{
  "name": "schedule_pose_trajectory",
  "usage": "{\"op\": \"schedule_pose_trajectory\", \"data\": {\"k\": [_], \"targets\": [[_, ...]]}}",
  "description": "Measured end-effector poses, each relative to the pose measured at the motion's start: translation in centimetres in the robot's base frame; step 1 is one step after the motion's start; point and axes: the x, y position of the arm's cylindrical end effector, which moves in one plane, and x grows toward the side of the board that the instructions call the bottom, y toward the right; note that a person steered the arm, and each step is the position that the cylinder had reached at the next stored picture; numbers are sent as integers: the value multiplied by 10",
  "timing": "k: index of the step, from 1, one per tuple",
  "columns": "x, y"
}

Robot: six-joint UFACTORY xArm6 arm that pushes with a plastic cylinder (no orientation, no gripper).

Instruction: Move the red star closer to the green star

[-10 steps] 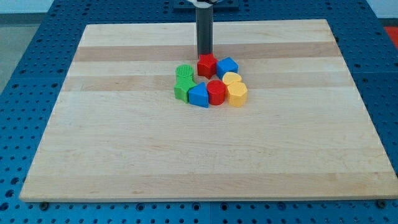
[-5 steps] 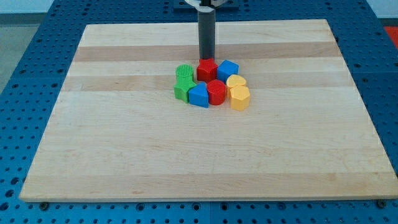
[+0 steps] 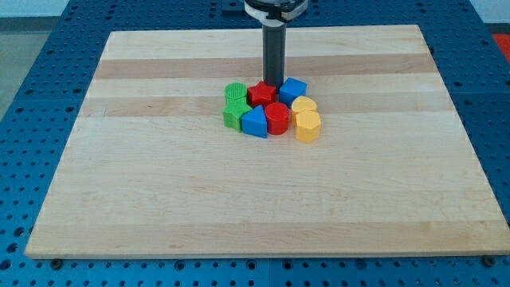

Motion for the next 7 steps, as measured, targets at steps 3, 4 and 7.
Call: {"op": "schedule_pose_trajectory", "data": {"k": [3,4,7], "targets": [[-6,-1],[-6,-1],[-22,14]]}}
